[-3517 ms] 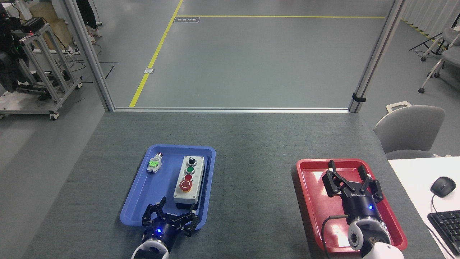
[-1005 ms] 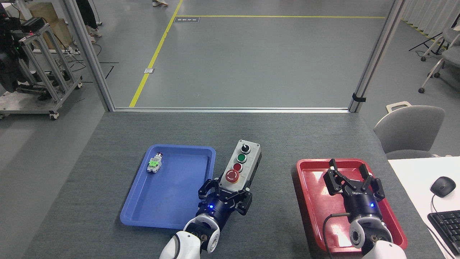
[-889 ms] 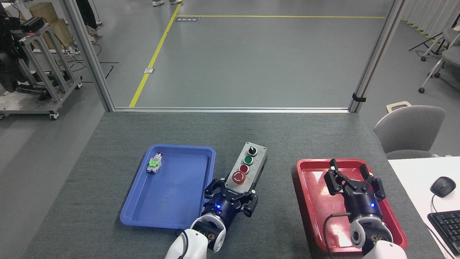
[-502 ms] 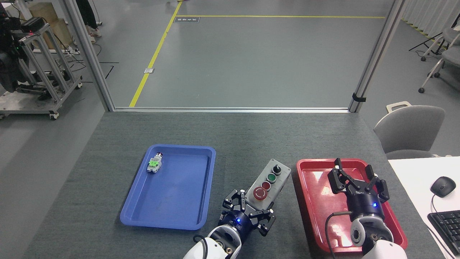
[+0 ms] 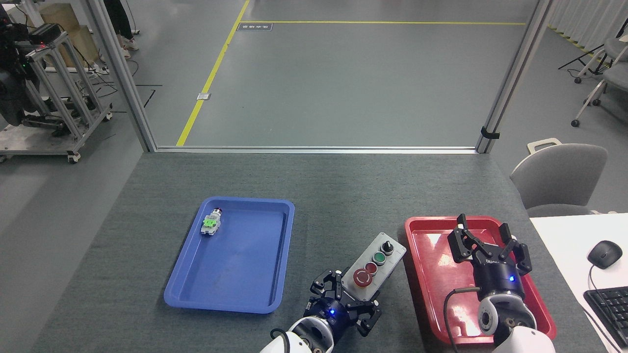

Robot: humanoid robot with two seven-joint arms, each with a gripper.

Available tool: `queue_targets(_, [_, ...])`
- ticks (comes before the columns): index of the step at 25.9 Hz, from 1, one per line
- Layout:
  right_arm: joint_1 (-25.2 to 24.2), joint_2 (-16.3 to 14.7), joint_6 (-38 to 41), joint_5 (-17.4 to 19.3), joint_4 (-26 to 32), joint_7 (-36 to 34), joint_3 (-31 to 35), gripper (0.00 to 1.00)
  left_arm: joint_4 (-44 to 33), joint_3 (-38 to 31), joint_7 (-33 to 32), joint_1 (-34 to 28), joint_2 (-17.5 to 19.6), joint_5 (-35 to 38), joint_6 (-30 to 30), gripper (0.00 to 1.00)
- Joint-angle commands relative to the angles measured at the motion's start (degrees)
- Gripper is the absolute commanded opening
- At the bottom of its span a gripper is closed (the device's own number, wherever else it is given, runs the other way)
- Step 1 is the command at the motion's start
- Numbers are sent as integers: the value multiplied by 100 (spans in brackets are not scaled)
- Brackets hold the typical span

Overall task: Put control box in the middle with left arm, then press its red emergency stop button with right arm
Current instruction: 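Release the box and withdraw the left gripper beside the blue tray, then lower the right gripper onto the box's red button and press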

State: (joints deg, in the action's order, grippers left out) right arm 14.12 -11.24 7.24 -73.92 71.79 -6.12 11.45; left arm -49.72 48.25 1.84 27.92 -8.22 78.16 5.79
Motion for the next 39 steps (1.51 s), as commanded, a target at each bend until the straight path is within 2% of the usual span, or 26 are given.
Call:
queue_targets(1, [12,8,-12,0,-7,-4,6,100,-3,-43,-9,47,4,-64,45,71])
queue_targets(3, [47,17,-30,0,-7,-4,6,100,-38,-61,53,47,13,-73,274,99])
queue_targets(6, [47,17,-30,0,-25,-4,6,100,-91,-158,53,-6,13,-73,405,99])
queue_targets(10, [47,17,-30,-9,-25,-12,6,100,-442,-588,9,-287,180,-187,45,99])
queue_targets(12, [47,17,-30,-9,-25,-12,6,100,-881,-896,0,-515,461,-275,-183,99])
queue_targets(17, [117,-45,-30,-26,-51,-4,-11,97,-2376,-2065,9,-1245,1542,-301,-474,99])
queue_targets(18, [187,-45,-30,-26,-69,-4,-11,94,-2534,-2434,9,-1342,1657,-310,-570,99])
queue_targets(20, [319,-45,-12,-9,-86,-12,-20,78,-2692,-3199,35,-1465,1692,-468,-851,99])
queue_targets(23, [715,-45,84,-26,-341,-12,-117,39,-2771,-4086,44,-1456,1674,-863,-1493,99])
queue_targets(25, [873,-36,348,-105,-543,-12,-556,2,-2771,-4464,53,-1430,1683,-1162,-1739,99])
queue_targets(28, [899,-62,814,-105,-710,5,-1347,0,-2763,-4754,53,-1421,1780,-1382,-1836,99])
queue_targets(32, [847,-18,893,-193,-754,14,-2094,0,-2745,-4956,53,-1395,1876,-1391,-1845,99])
queue_targets(35, [811,34,902,-562,-886,14,-2586,0,-2745,-5071,27,-1368,1841,-1391,-1766,99])
queue_targets(39, [609,166,981,-1169,-1159,14,-2833,0,-2675,-5071,27,-1307,1806,-1391,-1625,99])
